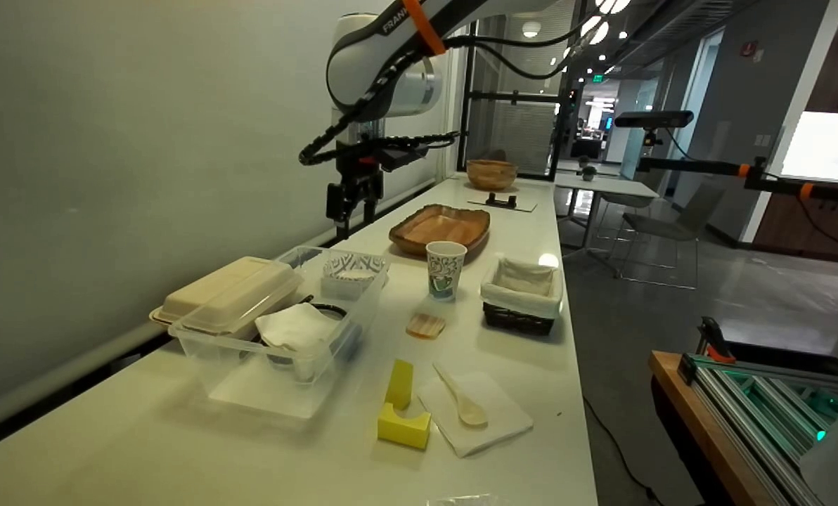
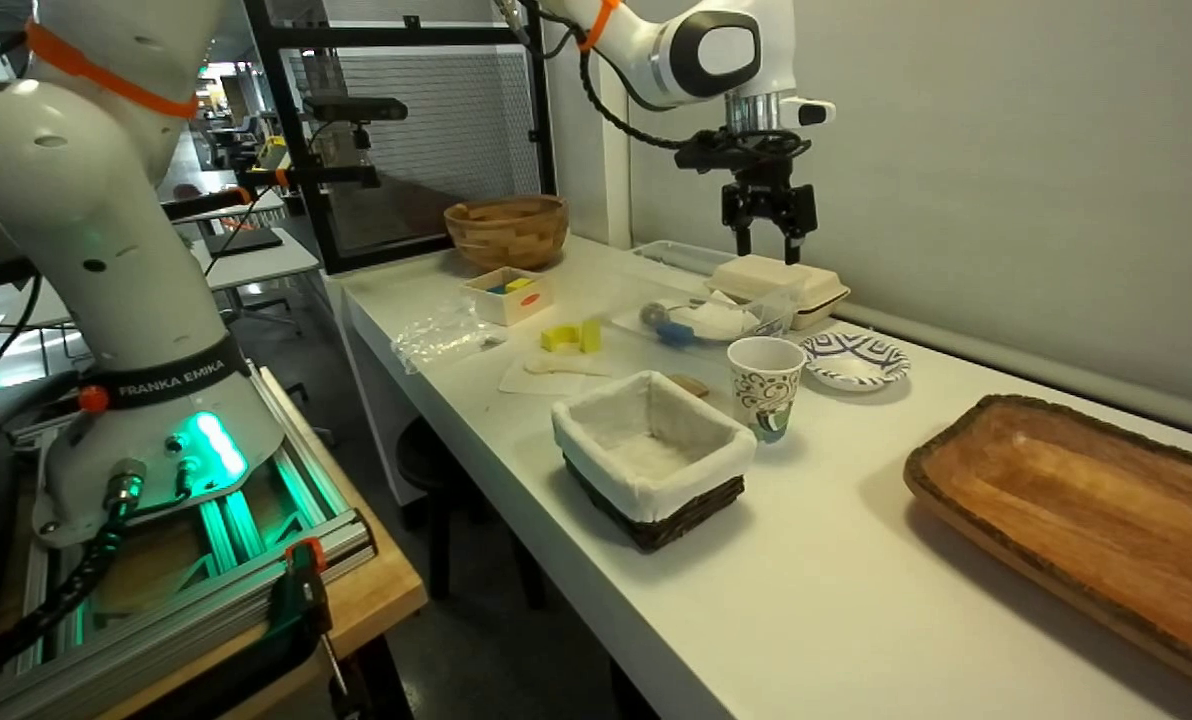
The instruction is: Move the basket to the right then move the clear container to the left.
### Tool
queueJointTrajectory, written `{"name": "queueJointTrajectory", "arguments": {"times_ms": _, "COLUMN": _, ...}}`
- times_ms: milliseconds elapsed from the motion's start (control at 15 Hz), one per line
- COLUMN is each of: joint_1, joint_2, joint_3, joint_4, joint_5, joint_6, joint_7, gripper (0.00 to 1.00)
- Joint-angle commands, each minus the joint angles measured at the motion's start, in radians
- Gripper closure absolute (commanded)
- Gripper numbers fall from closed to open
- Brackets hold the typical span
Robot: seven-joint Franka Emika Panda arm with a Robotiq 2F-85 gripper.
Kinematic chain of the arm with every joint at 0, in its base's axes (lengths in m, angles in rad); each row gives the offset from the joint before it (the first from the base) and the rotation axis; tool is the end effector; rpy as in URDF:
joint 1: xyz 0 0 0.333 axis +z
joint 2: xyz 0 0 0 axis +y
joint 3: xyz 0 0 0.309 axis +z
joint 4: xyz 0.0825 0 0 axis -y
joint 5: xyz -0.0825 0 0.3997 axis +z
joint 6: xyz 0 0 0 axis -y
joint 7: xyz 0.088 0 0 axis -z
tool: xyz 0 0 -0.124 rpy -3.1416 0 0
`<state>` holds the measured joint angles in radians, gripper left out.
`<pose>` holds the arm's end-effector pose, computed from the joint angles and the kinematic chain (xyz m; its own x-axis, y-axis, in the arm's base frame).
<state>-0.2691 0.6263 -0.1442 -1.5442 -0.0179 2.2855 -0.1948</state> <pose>0.6706 -0.2793 0.2683 0.9810 -0.1679 0.0968 -0.1790 -0.9765 0.1200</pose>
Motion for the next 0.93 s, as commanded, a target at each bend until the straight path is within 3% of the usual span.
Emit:
{"name": "queueJointTrajectory", "arguments": {"times_ms": 0, "joint_1": -0.076, "joint_2": 0.016, "joint_3": 0.074, "joint_4": 0.007, "joint_5": 0.06, "joint_6": 0.016, "joint_7": -0.169, "gripper": 0.0}}
{"name": "queueJointTrajectory", "arguments": {"times_ms": 533, "joint_1": -0.162, "joint_2": 0.096, "joint_3": 0.133, "joint_4": 0.034, "joint_5": 0.162, "joint_6": 0.056, "joint_7": -0.309, "gripper": 0.0}}
{"name": "queueJointTrajectory", "arguments": {"times_ms": 600, "joint_1": -0.17, "joint_2": 0.107, "joint_3": 0.141, "joint_4": 0.037, "joint_5": 0.175, "joint_6": 0.072, "joint_7": -0.313, "gripper": 0.05}}
{"name": "queueJointTrajectory", "arguments": {"times_ms": 667, "joint_1": -0.177, "joint_2": 0.116, "joint_3": 0.149, "joint_4": 0.04, "joint_5": 0.184, "joint_6": 0.088, "joint_7": -0.318, "gripper": 0.23}}
{"name": "queueJointTrajectory", "arguments": {"times_ms": 867, "joint_1": -0.189, "joint_2": 0.144, "joint_3": 0.166, "joint_4": 0.048, "joint_5": 0.202, "joint_6": 0.127, "joint_7": -0.321, "gripper": 0.49}}
